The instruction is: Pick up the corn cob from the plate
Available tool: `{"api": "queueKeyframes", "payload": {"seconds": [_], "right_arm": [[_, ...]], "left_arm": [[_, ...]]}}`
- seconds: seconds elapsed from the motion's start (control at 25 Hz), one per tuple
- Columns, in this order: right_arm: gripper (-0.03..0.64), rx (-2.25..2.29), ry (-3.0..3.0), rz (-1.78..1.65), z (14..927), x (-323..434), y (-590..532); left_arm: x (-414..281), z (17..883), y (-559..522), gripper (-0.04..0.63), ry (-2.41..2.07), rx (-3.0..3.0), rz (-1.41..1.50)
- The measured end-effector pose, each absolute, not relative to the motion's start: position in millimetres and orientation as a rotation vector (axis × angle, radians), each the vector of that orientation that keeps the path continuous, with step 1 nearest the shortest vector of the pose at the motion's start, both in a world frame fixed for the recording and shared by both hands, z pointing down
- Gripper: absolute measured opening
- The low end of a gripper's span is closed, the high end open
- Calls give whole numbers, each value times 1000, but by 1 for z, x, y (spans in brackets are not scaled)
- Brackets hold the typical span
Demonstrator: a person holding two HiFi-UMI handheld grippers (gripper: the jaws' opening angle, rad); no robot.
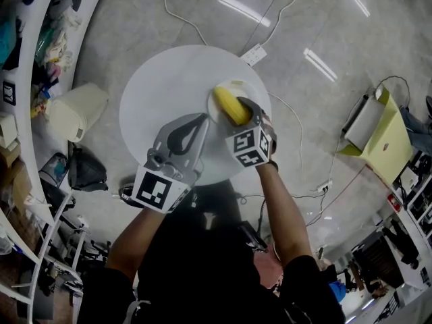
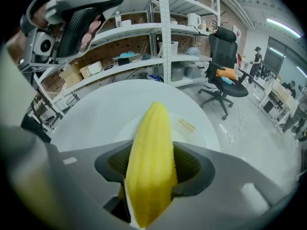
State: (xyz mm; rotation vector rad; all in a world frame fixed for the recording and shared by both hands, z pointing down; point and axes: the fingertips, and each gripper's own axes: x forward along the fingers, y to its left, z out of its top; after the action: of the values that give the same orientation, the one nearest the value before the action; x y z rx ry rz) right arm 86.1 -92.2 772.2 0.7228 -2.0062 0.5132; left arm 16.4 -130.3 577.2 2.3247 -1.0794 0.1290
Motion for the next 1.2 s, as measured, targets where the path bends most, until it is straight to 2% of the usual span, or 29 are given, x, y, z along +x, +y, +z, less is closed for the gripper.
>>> {"api": "queueKeyframes", "payload": {"seconds": [1.2], "right_arm": [[249, 874, -2003, 604, 750, 91, -82]], "left_arm": [[10, 547, -112, 1, -1095, 2360, 84]]}}
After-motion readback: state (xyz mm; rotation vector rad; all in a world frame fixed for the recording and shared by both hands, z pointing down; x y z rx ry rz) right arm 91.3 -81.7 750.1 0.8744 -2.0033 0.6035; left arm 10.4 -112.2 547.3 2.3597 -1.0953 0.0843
